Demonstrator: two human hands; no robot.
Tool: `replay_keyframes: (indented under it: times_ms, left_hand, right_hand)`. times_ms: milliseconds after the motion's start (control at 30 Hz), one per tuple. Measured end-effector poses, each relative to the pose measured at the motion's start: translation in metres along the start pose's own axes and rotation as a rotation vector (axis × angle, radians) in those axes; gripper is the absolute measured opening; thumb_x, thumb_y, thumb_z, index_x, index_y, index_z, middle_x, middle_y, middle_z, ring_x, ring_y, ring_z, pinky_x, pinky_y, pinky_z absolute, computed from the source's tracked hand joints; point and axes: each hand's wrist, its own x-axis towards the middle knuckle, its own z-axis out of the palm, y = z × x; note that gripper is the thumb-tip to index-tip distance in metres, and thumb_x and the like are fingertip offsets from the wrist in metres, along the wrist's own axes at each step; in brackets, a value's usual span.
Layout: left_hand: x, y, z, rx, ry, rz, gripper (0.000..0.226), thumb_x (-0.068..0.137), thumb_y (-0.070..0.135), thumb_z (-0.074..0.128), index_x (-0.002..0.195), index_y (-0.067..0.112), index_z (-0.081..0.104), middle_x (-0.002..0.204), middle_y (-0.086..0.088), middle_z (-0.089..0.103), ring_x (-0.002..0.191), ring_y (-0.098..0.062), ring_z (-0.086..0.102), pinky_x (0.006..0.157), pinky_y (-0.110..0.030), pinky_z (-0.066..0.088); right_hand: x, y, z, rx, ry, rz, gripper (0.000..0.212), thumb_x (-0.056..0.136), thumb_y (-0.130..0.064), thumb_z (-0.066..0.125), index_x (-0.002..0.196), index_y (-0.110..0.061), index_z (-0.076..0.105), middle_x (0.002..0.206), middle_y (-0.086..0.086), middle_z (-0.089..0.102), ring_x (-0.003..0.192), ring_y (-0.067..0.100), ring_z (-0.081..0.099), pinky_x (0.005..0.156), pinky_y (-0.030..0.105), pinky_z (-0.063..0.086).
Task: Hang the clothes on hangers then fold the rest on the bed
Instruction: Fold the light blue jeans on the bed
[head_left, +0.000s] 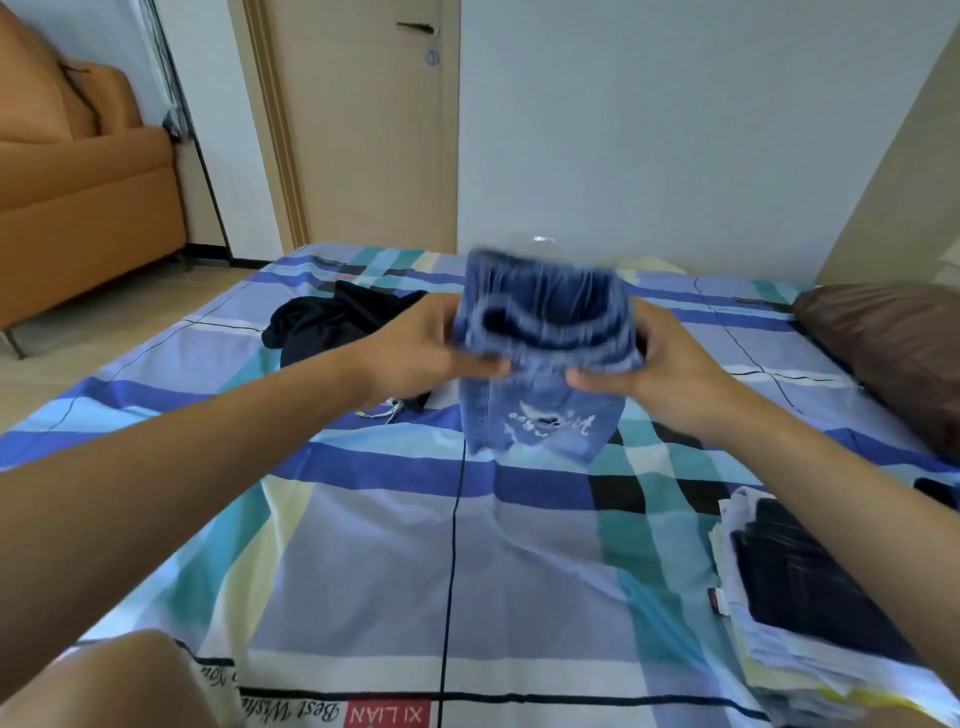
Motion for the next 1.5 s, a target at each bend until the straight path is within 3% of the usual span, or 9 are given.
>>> replay_keyframes:
  times_ms: [300,433,600,733,833,1033,1167,1367,1500]
  left_hand:
    - [-0.133,-0.116,0.102,0.636,-0.501,0.178,0.017,0.092,0.026,0.065,0.098,0.016,0.052,0.121,-0.006,0.053,0.117,-0.029,0.052,0.108,-0.037,0.038]
    - [-0.138,-0.126,0.103,0.725,-0.445,0.045,0.053,0.089,0.049,0.062,0.129,0.021,0.041,0.159,0.0,0.023,0.149,-0.02,0.021,0.115,-0.015,0.013]
    - [-0.126,-0.143,0.095,0.872,-0.637,-0.135,0.106,0.075,0.069,0.038,0.159,0.028,-0.013,0.162,0.008,-0.032,0.146,-0.007,-0.035,0.121,-0.033,-0.018]
    - [-0.118,-0.149,0.09,0.724,-0.485,-0.063,0.081,0.077,0.073,0.055,0.147,0.033,0.042,0.164,0.008,0.026,0.151,-0.007,0.019,0.12,-0.036,0.017]
    - [-0.102,-0.145,0.088,0.17,-0.163,-0.265,0.041,0.07,0.048,0.061,0.099,0.021,0.072,0.107,0.008,0.074,0.101,-0.005,0.065,0.094,-0.045,0.05]
    - [-0.067,-0.148,0.115,-0.035,0.241,-0.56,0.044,0.085,0.057,0.07,0.108,0.02,0.065,0.099,0.003,0.075,0.087,-0.01,0.071,0.084,-0.036,0.059]
    - [-0.06,-0.16,0.126,0.213,0.306,-0.582,0.069,0.075,0.053,0.079,0.129,0.023,0.047,0.113,0.001,0.068,0.103,-0.019,0.066,0.088,-0.038,0.053]
    - [-0.05,-0.142,0.132,0.79,0.211,0.033,0.076,0.09,0.044,0.05,0.158,0.022,0.025,0.165,-0.002,0.019,0.152,-0.022,0.017,0.118,-0.04,0.025]
    - [-0.057,-0.166,0.149,0.838,-0.144,-0.203,0.077,0.093,0.061,0.001,0.16,0.024,-0.007,0.165,0.009,-0.02,0.149,-0.007,-0.028,0.125,-0.046,-0.002]
  right_hand:
    - [-0.111,0.137,0.076,-0.905,-0.798,-0.218,0.019,0.069,-0.031,0.047,0.086,-0.028,0.038,0.105,-0.001,0.049,0.1,0.021,0.048,0.112,0.046,0.032]
    - [-0.113,0.138,0.078,-0.927,-0.766,-0.187,0.052,0.074,-0.032,0.07,0.116,-0.027,0.04,0.135,0.001,0.042,0.128,0.023,0.042,0.122,0.05,0.017]
    - [-0.104,0.148,0.078,-0.953,-0.788,-0.051,0.097,0.078,-0.062,0.075,0.152,-0.029,0.021,0.167,0.002,0.004,0.155,0.02,0.004,0.126,0.047,-0.008]
    - [-0.102,0.161,0.076,-0.823,-0.728,-0.057,0.073,0.085,-0.07,0.062,0.141,-0.03,0.038,0.16,-0.002,0.029,0.149,0.017,0.026,0.127,0.044,0.011]
    - [-0.094,0.158,0.067,-0.409,-0.583,0.181,0.037,0.088,-0.057,0.061,0.111,-0.028,0.061,0.111,-0.011,0.067,0.099,0.013,0.062,0.093,0.036,0.048]
    - [-0.067,0.188,0.059,-0.048,-0.097,0.519,0.105,0.068,-0.094,0.051,0.082,0.011,0.057,0.073,0.013,0.056,0.07,0.02,0.049,0.07,0.036,0.038]
    - [-0.066,0.185,0.061,-0.408,-0.089,0.619,0.042,0.1,-0.041,0.058,0.069,-0.015,0.045,0.066,0.0,0.052,0.066,0.019,0.049,0.064,0.034,0.035]
    - [-0.061,0.163,0.068,-0.703,0.228,0.014,0.039,0.101,-0.03,0.05,0.138,-0.019,0.046,0.134,0.001,0.048,0.122,0.022,0.048,0.101,0.04,0.041]
    - [-0.062,0.181,0.104,-0.851,-0.155,0.112,0.075,0.099,-0.065,-0.002,0.163,-0.026,0.006,0.171,0.0,-0.007,0.157,0.022,-0.007,0.126,0.047,0.008]
